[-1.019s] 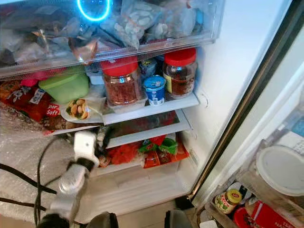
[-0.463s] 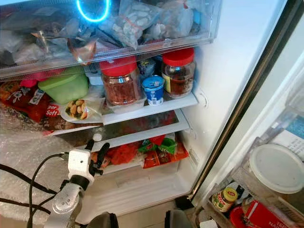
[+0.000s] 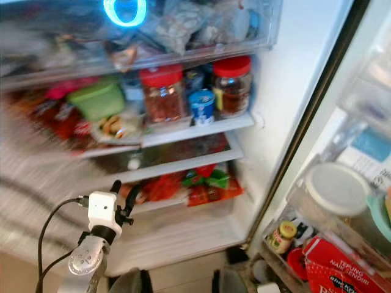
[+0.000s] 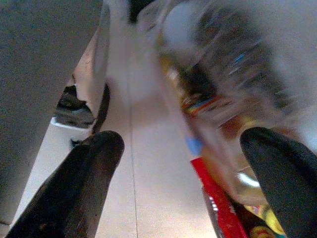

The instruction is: Restocking fridge

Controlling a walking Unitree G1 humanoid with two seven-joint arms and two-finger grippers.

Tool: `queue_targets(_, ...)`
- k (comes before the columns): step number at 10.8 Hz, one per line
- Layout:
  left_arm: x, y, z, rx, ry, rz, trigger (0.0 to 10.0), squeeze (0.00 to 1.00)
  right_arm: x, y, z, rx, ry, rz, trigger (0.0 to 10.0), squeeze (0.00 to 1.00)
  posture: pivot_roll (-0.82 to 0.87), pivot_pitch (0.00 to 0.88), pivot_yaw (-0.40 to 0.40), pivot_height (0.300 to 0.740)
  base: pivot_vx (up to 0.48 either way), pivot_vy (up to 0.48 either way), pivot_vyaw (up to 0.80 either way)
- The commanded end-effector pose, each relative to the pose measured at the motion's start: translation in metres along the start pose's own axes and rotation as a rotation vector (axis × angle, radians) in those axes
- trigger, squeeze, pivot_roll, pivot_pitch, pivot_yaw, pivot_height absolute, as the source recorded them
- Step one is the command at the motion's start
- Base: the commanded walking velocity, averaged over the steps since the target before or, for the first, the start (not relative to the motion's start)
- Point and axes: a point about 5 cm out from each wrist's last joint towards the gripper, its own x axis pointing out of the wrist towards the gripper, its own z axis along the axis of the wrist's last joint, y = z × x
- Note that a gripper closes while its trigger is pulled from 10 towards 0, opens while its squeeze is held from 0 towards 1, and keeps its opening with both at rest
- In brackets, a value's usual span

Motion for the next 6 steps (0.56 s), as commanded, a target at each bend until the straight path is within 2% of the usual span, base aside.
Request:
queue_targets(1, -0.0049, 0.0004, -0.0065, 0.003, 0.044, 0.003, 10.0, 0.00, -0.0012, 0.0181, -0.0020, -0.016, 0.008, 0.064, 10.0, 0.00, -0.11, 0.020, 0.079, 0.650, -0.394, 0.000, 0.00)
queue_targets(6, -0.0098, 0.0064, -0.0106, 0.009, 0.073, 0.034, 10.0, 0.00, -0.0013, 0.0180, -0.0021, -0.014, 0.005, 0.070, 10.0, 0.00, -0.10, 0.040, 0.072, 0.650, -0.382, 0.000, 0.00)
